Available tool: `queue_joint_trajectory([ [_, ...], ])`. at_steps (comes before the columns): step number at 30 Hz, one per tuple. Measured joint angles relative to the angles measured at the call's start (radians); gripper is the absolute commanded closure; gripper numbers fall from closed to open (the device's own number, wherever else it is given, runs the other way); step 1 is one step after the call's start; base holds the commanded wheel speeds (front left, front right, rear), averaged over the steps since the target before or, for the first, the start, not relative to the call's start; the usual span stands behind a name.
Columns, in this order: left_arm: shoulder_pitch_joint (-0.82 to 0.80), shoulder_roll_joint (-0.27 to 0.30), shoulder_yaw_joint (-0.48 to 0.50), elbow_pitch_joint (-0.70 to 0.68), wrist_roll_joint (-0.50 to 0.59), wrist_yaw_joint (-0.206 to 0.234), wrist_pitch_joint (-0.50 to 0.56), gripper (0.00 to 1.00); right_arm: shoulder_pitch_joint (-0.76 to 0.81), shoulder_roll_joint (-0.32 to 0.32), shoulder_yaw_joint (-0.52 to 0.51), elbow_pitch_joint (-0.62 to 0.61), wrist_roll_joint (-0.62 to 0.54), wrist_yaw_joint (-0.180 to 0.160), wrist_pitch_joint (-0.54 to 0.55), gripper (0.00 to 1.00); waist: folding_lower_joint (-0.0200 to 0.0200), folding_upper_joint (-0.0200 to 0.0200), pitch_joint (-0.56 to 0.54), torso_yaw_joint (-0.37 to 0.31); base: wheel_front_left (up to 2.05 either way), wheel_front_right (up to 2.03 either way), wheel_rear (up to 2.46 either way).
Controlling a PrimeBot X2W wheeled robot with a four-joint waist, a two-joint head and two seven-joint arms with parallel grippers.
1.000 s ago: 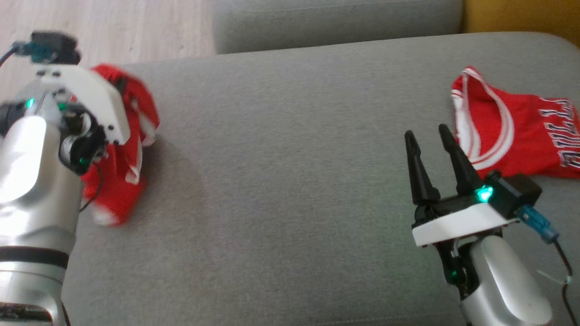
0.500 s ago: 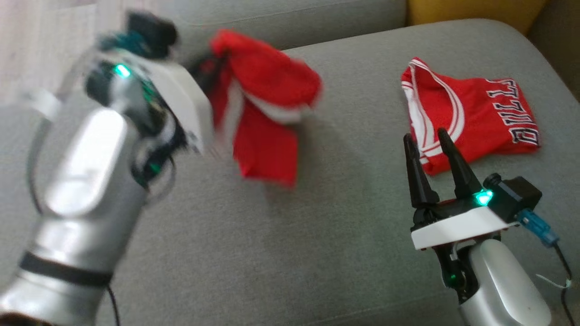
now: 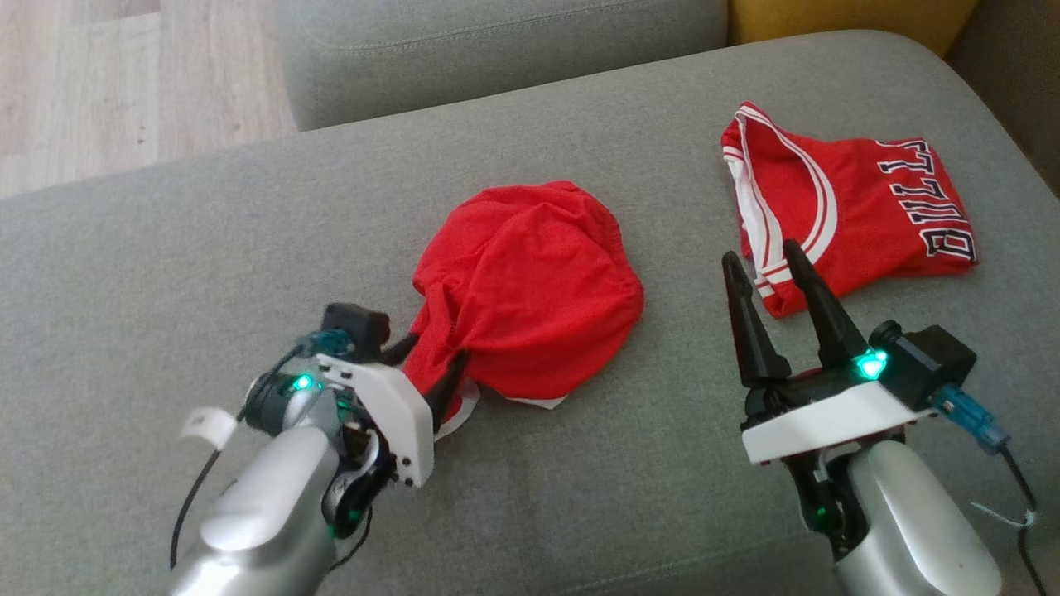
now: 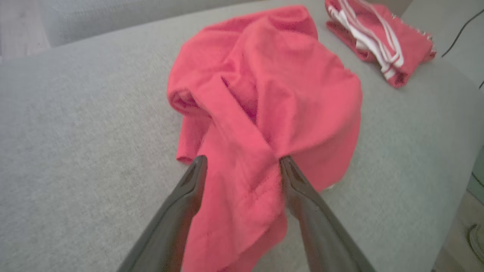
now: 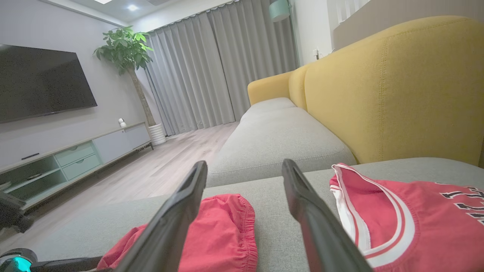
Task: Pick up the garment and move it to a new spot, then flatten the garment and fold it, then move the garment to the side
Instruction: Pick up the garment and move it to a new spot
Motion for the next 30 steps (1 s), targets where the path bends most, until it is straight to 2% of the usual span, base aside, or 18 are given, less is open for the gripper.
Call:
queue_joint_trajectory([
  [3, 0.0, 0.0, 0.021, -0.01, -0.002, 0.026, -0.081, 0.0, 0.0, -0.009, -0.001, 0.0, 0.0, 0.0, 0.0, 0.0, 0.0, 0.0, -0.005, 0.006, 0.0, 0.0, 0.0],
  [7, 0.015, 0.042, 0.077, -0.099, 0.001, 0.08, -0.171, 0.0, 0.01, -0.014, -0.009, 0.0, 0.0, 0.0, 0.001, 0.0, 0.0, 0.0, -0.014, 0.015, 0.0, 0.0, 0.0],
  [12, 0.101, 0.109, 0.171, -0.24, -0.005, 0.185, -0.238, 0.0, 0.045, -0.022, -0.014, 0.001, 0.0, 0.0, 0.002, 0.0, 0.0, 0.0, -0.032, 0.035, 0.0, 0.0, 0.0],
  [19, 0.335, 0.14, 0.324, -0.434, -0.028, 0.321, -0.331, 0.0, 0.079, -0.023, -0.059, -0.013, 0.0, 0.0, 0.01, 0.0, 0.0, 0.0, -0.05, 0.081, 0.0, 0.0, 0.0],
  [26, 0.443, 0.134, 0.403, -0.518, 0.025, 0.323, -0.338, 0.0, 0.095, -0.024, -0.078, -0.042, -0.017, 0.0, 0.009, 0.0, 0.0, 0.0, -0.051, 0.11, 0.0, 0.0, 0.0],
  [30, 0.493, 0.104, 0.439, -0.539, 0.07, 0.288, -0.338, 0.0, 0.135, -0.023, -0.116, -0.053, -0.03, 0.0, 0.008, 0.0, 0.0, 0.0, -0.052, 0.12, 0.0, 0.0, 0.0],
])
